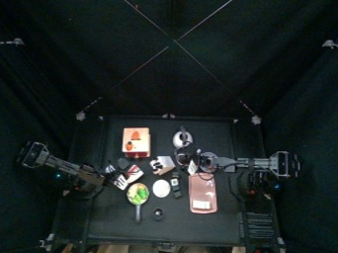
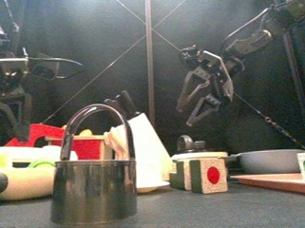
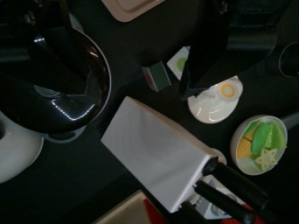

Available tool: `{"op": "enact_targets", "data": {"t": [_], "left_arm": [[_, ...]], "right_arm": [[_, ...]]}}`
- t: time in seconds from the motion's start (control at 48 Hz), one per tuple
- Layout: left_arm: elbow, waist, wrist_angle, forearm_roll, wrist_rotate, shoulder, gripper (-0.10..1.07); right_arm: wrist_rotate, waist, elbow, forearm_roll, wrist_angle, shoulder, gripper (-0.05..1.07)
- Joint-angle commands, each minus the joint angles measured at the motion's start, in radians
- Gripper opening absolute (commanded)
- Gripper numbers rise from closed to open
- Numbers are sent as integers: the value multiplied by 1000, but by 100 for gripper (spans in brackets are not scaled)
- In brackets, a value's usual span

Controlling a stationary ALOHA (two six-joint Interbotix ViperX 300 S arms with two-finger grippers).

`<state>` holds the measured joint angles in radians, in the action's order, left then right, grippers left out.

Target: Hand over iron

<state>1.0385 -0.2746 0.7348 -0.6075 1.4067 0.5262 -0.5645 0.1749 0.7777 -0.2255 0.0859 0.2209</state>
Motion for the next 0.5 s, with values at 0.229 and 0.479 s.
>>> {"op": "enact_targets", "data": {"t": [0.229, 0.479], "left_arm": [[-141, -78, -20, -51, -206, 48, 46], [-213, -80, -106, -57, -302, 0, 46]], "right_arm": [[8, -135, -95, -115, -66, 63, 101], [-3, -153, -112, -242, -261, 29, 101]]}}
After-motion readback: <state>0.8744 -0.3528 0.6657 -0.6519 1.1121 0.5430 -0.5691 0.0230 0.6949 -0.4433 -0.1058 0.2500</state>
